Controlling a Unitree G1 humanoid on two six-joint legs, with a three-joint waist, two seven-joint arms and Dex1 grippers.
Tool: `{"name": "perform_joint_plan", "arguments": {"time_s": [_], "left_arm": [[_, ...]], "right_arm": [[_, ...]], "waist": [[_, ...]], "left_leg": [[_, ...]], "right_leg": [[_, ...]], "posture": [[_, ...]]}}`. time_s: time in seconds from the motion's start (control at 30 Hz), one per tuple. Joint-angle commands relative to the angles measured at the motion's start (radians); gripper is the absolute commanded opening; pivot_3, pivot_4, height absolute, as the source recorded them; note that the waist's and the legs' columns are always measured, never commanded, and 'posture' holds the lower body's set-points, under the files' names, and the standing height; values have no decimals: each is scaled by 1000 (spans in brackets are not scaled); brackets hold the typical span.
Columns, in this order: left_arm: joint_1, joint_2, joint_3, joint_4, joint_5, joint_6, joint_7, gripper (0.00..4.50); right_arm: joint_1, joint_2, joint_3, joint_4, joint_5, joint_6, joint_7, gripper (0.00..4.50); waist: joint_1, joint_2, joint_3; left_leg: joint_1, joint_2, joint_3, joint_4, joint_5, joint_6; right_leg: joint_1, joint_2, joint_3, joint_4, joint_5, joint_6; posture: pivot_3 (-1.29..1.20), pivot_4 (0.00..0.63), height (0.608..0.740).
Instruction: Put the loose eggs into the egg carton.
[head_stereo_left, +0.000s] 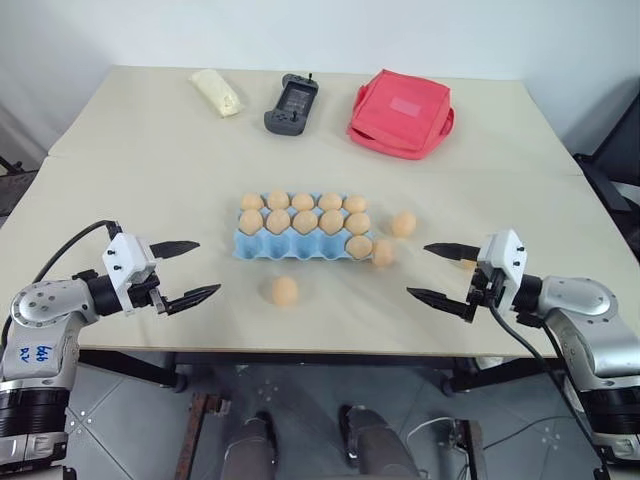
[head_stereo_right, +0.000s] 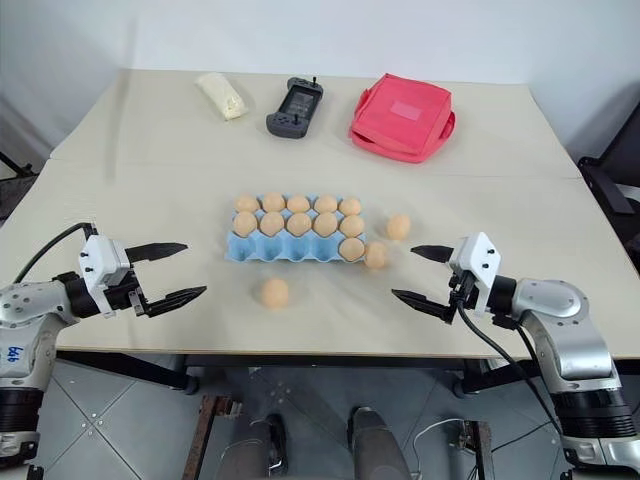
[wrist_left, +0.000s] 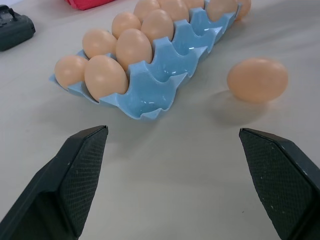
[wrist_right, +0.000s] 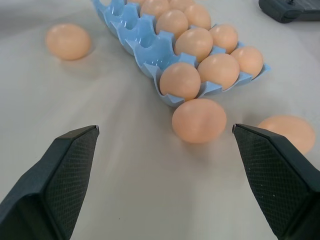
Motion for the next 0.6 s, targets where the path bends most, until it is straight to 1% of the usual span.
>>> {"name": "perform_joint_plan", "arguments": {"time_s": [0.03,0.1,0.2,0.27,0.37,0.43,0.5,0.6], "left_arm": [[-16,4,12,-12,-18,3,-8,4481],[-21,-3,2,-16,-24,15,-12,4481],[-24,-14,-36,-41,-14,2,-37,4481],[-25,-23,-64,-66,-8,-10,-54,4481],[-22,-33,-123,-113,12,-43,-91,4481],[-31,-43,-154,-126,22,-61,-102,4481],[-48,-66,-166,-134,7,-43,-92,4481],[-68,-82,-179,-129,9,-36,-89,4481]], "right_arm": [[10,15,-42,-27,8,-10,-41,4500],[32,23,-79,-32,2,-11,-90,4500],[97,45,-211,-18,9,-37,-208,4500],[150,58,-289,-12,19,-46,-257,4500],[235,83,-366,-1,19,-48,-314,4500],[266,101,-386,14,-1,-64,-351,4500],[274,111,-384,21,-14,-61,-377,4500],[239,113,-355,37,-30,-42,-401,4500]], "waist": [[0,0,0],[1,0,0],[7,0,0],[13,0,0],[21,0,0],[21,0,0],[17,1,0],[-1,1,0]], "left_leg": [[0,0,0,0,0,0],[0,0,0,0,0,0],[0,0,0,0,0,0],[0,-1,0,1,0,-1],[0,-2,0,2,-1,0],[0,-1,0,3,-1,1],[1,-1,0,5,-2,1],[1,-1,0,6,-1,2]], "right_leg": [[0,0,0,0,0,0],[0,0,0,0,0,0],[0,1,0,0,0,0],[0,1,0,0,0,0],[1,1,0,0,0,0],[2,1,0,0,0,0],[3,1,1,0,0,1],[3,1,2,1,3,0]], "posture": [[0,150,740],[0,150,740],[0,150,740],[0,150,740],[0,150,740],[0,150,740],[0,150,740],[0,150,740]]}}
